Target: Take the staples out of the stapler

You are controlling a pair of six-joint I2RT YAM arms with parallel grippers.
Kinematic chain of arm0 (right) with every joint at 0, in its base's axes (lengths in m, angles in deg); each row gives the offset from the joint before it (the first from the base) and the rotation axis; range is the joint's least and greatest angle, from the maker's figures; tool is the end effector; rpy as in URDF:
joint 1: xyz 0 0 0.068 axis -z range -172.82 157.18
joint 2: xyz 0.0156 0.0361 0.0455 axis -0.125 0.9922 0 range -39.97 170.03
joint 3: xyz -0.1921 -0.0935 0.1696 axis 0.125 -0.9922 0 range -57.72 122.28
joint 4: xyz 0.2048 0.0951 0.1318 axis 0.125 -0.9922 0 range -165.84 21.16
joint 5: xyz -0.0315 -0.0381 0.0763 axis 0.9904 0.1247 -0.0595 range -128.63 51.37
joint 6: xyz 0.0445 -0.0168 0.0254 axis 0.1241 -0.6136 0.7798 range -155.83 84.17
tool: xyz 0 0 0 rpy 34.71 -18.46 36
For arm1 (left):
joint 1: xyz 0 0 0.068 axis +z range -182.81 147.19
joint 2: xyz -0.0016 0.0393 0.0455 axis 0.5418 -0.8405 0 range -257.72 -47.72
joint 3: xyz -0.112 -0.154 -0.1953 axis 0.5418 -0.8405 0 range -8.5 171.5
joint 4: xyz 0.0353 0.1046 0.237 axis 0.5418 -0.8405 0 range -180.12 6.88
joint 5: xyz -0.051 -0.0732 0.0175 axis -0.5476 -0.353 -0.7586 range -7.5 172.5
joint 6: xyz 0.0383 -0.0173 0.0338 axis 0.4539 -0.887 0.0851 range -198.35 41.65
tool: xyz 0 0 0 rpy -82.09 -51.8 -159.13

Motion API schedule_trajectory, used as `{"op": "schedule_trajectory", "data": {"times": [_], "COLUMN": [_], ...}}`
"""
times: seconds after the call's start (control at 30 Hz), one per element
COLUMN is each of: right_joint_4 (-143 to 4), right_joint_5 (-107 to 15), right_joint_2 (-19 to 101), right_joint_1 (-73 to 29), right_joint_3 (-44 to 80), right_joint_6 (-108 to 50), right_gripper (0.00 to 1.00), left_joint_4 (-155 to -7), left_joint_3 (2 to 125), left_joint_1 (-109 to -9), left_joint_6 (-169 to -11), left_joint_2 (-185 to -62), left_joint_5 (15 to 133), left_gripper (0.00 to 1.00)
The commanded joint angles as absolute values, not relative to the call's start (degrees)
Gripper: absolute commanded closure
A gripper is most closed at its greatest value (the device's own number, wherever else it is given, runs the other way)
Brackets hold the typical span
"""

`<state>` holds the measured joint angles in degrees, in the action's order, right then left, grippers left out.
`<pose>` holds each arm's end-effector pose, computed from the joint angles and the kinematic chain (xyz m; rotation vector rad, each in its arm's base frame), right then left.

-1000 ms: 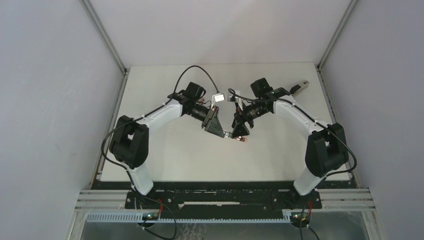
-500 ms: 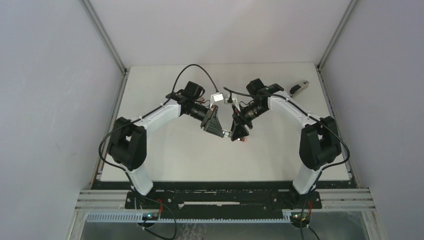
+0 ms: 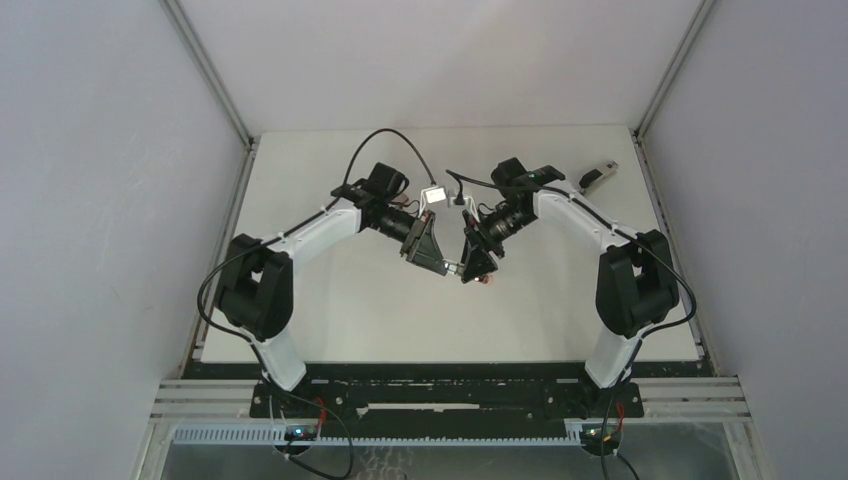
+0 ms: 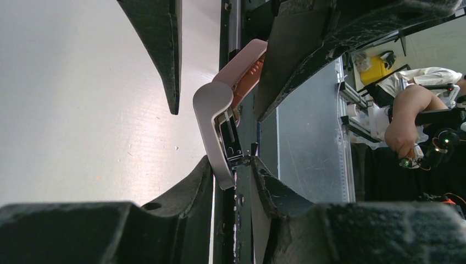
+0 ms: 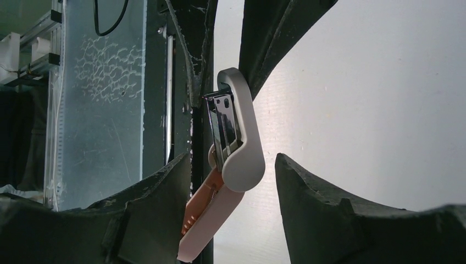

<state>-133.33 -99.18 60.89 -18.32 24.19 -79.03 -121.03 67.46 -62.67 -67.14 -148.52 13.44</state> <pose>0.2858 0.1707 0.2590 -1.4858 2.0254 1.4259 0.2928 -0.2064 0.2472 1.1984 2.0752 -1.6976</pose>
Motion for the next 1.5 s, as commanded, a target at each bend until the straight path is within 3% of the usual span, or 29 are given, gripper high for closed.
{"op": "schedule_trajectory", "data": {"times": [0.0, 0.33, 1.13, 1.27, 1.47], "right_joint_4": [-129.0, -127.3, -140.52, -141.14, -142.3], "right_joint_5": [-101.54, -105.61, -107.98, -107.96, -108.45], "right_joint_2": [59.94, 58.65, 62.66, 63.07, 63.47], "right_joint_1": [-20.03, -18.04, -17.42, -17.44, -17.37], "right_joint_3": [24.77, 23.58, 27.24, 27.61, 28.35], "right_joint_6": [-76.54, -75.75, -87.68, -88.12, -88.66], "right_gripper": [0.41, 0.43, 0.62, 0.73, 0.81], "left_joint_4": [-120.12, -120.13, -120.12, -120.12, -120.13], "left_joint_3": [71.3, 71.17, 71.02, 71.0, 71.03], "left_joint_1": [-63.4, -63.3, -62.5, -62.46, -62.51], "left_joint_6": [-65.89, -65.41, -65.32, -65.33, -65.32], "left_joint_2": [-146.25, -145.81, -145.37, -145.37, -145.37], "left_joint_5": [11.05, 11.31, 10.71, 10.62, 10.69], "left_gripper": [0.7, 0.7, 0.7, 0.7, 0.69]}}
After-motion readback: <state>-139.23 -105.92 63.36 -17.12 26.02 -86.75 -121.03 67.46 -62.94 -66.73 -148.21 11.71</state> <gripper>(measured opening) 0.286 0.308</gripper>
